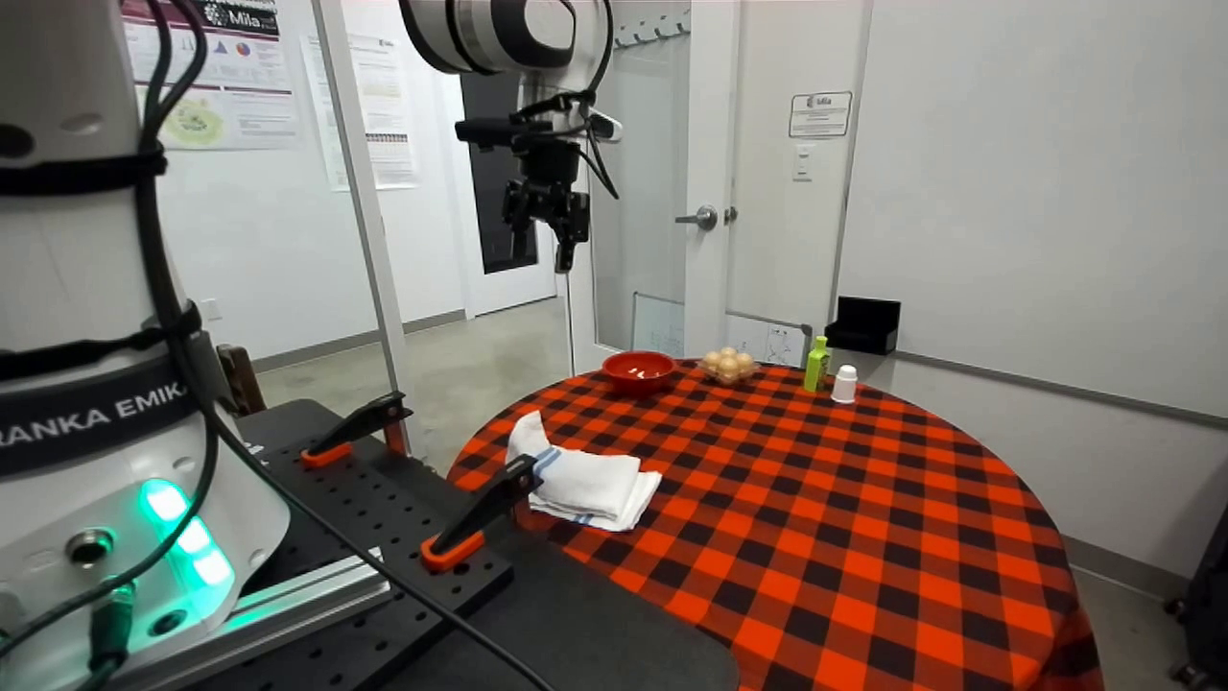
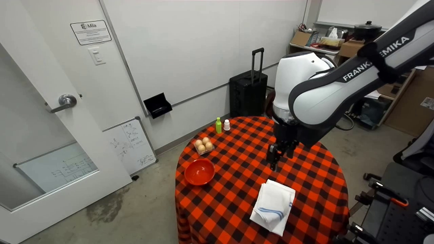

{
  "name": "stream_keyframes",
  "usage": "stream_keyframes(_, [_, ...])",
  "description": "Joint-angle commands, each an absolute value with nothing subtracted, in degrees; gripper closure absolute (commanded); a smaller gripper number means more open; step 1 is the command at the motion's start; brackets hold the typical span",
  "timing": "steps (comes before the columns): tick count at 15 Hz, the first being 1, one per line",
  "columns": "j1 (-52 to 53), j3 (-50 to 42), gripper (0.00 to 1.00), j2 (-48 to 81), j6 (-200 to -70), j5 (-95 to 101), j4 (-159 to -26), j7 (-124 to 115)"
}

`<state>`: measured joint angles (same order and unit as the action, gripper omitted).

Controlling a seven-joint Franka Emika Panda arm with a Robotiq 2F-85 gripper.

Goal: Pick up the white and blue towel, set the towel down and fold it three times over

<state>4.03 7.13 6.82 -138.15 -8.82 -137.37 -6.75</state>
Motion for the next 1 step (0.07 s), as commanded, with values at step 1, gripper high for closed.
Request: stream_keyframes(1, [4.6, 6.5, 0.0, 6.9, -138.0, -8.9, -137.2, -6.7])
